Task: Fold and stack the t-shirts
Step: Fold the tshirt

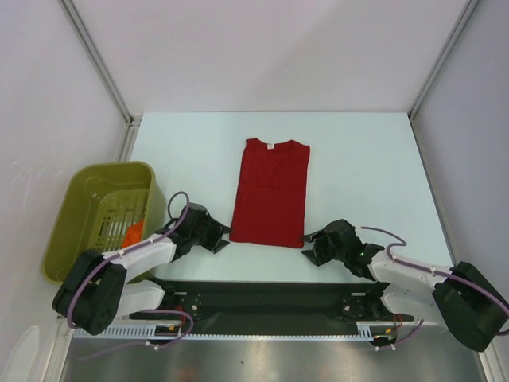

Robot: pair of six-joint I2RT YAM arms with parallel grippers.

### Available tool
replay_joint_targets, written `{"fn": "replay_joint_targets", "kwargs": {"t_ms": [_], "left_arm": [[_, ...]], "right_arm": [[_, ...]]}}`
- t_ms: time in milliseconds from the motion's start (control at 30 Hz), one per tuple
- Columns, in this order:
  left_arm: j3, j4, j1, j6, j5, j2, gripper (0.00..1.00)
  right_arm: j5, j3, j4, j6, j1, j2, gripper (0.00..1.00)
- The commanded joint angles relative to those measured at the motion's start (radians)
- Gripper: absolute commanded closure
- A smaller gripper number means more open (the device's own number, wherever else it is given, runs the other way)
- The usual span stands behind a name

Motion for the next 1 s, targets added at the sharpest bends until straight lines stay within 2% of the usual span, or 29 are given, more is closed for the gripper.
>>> {"fn": "replay_joint_targets", "kwargs": {"t_ms": [0,367,567,667,700,767,800,867,967], "left_arm": [[0.039,-0.002,-0.008,-0.004,-0.026,0.040,0.48],[0.053,0.012,-0.006,-0.015,-0.021,0.080,0.52],[0.057,0.027,-0.006,-0.004,-0.007,0.100,0.56],[0.053,0.039,-0.006,0.000,0.002,0.106,0.64],[0.050,0.042,-0.006,0.002,0.005,0.107,0.74],[0.045,0.068,-0.006,0.006,0.020,0.113,0.86],[0.043,0.068,-0.006,0.010,0.039,0.115,0.99],[0.043,0.067,-0.006,0.020,0.055,0.117,1.00],[0.040,0.047,-0.008,0.039,0.062,0.092,1.00]], "right_arm": [[0.024,0.020,-0.017,-0.015,0.004,0.048,0.45],[0.028,0.034,-0.011,-0.010,-0.005,0.109,0.49],[0.028,0.029,0.026,-0.016,-0.013,0.129,0.57],[0.019,0.031,0.034,-0.024,-0.016,0.138,0.66],[0.018,0.029,0.035,-0.026,-0.016,0.140,0.72],[0.010,0.025,0.037,-0.042,-0.018,0.134,0.80],[0.005,0.023,0.039,-0.052,-0.021,0.132,0.91],[-0.016,0.023,0.029,-0.085,-0.022,0.125,1.00],[-0.056,0.010,0.006,-0.111,-0.025,0.097,1.00]]}}
